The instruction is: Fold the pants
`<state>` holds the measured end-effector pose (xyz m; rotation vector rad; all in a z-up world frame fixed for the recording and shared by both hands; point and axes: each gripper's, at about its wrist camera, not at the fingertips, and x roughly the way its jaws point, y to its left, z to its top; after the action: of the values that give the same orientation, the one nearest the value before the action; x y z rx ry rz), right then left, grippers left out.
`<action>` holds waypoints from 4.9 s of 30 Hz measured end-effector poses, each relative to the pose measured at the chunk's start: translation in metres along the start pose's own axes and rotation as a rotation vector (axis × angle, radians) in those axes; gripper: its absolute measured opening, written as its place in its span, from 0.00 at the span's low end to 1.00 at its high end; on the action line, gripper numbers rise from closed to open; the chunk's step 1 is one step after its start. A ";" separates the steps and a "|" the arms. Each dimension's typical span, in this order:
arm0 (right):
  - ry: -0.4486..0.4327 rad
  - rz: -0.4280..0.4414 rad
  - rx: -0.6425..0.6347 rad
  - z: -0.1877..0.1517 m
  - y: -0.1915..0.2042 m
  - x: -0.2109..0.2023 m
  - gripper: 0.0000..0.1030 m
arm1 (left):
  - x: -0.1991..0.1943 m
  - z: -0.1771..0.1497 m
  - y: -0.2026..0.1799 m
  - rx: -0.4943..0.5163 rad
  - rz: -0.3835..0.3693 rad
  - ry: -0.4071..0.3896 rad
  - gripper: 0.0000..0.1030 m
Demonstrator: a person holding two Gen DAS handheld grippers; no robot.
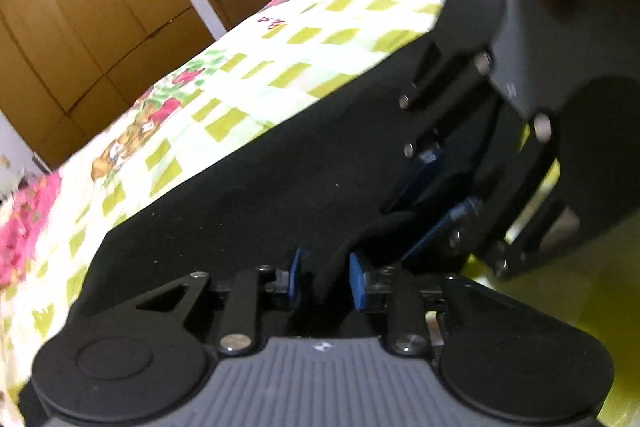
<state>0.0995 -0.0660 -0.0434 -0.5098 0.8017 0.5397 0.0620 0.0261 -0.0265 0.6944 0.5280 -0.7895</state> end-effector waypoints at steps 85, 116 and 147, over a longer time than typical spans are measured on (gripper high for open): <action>-0.126 0.325 0.151 0.161 0.109 0.066 0.06 | -0.079 -0.161 0.141 -0.166 0.532 0.199 0.34; -0.116 0.803 1.012 0.113 -0.142 0.165 0.28 | -0.009 -0.082 0.111 -0.323 0.266 0.062 0.34; -0.272 -0.154 1.642 -0.221 -0.140 -0.142 0.28 | 0.046 0.044 -0.036 -0.062 -0.028 -0.045 0.35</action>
<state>-0.0118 -0.3418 -0.0330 0.9923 0.6891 -0.2877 0.0688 -0.0456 -0.0411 0.6123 0.5200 -0.8098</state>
